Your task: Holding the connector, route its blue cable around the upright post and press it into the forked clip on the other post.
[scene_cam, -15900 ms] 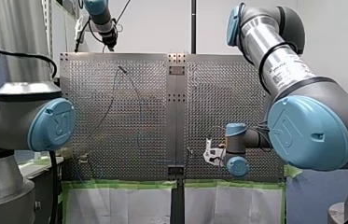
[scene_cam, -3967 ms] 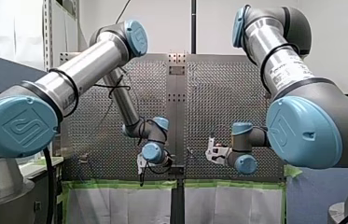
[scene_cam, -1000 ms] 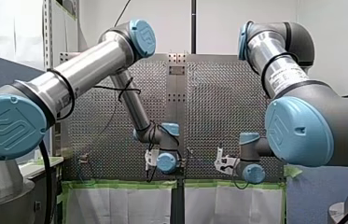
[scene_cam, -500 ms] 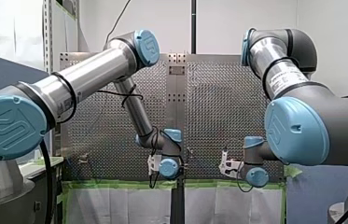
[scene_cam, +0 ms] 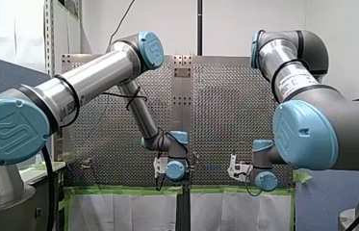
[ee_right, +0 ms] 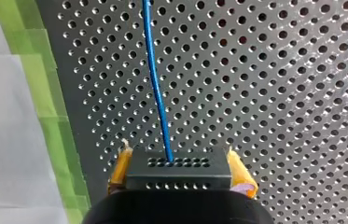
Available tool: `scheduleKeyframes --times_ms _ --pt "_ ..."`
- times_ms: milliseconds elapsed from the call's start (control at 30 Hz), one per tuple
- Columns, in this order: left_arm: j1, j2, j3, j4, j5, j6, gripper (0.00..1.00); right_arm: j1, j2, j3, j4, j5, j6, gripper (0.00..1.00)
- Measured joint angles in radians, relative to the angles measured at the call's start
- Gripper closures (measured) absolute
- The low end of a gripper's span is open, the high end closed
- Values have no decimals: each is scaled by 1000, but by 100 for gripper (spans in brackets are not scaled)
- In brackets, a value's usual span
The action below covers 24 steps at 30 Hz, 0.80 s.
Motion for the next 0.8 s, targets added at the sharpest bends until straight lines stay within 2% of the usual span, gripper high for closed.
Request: scheduleKeyframes --times_ms 233,600,800 --pt "2 -9 9 -9 0 -4 100 -5 0 -23 17 -2 -4 100" --pt "6 -21 74 -71 7 -27 100 -15 0 -37 30 -9 -9 100" --pt "9 -21 78 -107 -10 -27 100 -16 0 -41 46 -8 -27 100"
